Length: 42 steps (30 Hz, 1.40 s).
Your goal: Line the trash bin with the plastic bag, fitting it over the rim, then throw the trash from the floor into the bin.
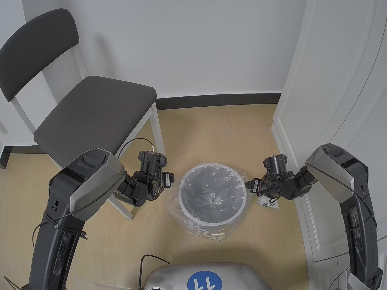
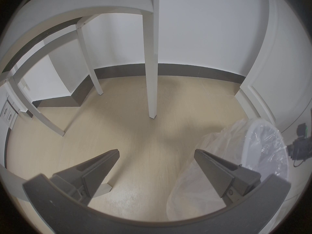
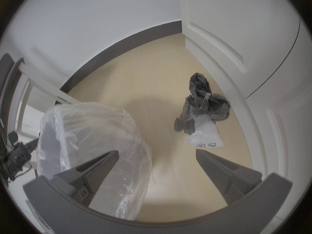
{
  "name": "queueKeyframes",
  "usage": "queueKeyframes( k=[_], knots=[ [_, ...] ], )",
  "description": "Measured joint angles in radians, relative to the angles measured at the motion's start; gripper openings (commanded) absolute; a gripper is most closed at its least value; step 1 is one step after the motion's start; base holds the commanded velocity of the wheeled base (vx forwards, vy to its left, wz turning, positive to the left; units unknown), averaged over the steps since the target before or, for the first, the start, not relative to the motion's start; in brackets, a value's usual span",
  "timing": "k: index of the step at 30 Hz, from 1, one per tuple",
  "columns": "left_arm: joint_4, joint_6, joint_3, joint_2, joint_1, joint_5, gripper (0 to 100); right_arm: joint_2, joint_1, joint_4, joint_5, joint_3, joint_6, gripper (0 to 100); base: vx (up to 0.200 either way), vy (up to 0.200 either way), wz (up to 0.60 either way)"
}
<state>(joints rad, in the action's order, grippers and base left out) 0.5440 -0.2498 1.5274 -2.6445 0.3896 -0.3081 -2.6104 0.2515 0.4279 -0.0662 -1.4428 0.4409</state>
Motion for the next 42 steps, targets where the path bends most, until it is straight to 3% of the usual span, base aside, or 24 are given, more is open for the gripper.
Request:
queueKeyframes(
  k=[14,27,30,36,42],
  knots=[
    [0.0,0.0,0.001,0.0,0.0,0.0,100,-0.163,0.027,-0.003,-0.179,-0.291,0.134,100,0.0,0.0,0.0],
    [-0.002,0.019,-0.046,0.024,-0.005,0.008,100,-0.224,0.043,-0.019,-0.185,-0.347,0.17,100,0.0,0.0,0.0],
    [-0.003,0.057,-0.102,0.054,-0.01,0.041,100,-0.227,0.044,-0.017,-0.184,-0.35,0.174,100,0.0,0.0,0.0],
    [-0.002,0.17,-0.248,0.108,-0.021,0.177,100,-0.233,0.046,-0.017,-0.185,-0.356,0.178,100,0.0,0.0,0.0],
    [-0.001,0.175,-0.238,0.078,-0.016,0.184,100,-0.236,0.048,-0.017,-0.186,-0.361,0.184,100,0.0,0.0,0.0]
  ],
)
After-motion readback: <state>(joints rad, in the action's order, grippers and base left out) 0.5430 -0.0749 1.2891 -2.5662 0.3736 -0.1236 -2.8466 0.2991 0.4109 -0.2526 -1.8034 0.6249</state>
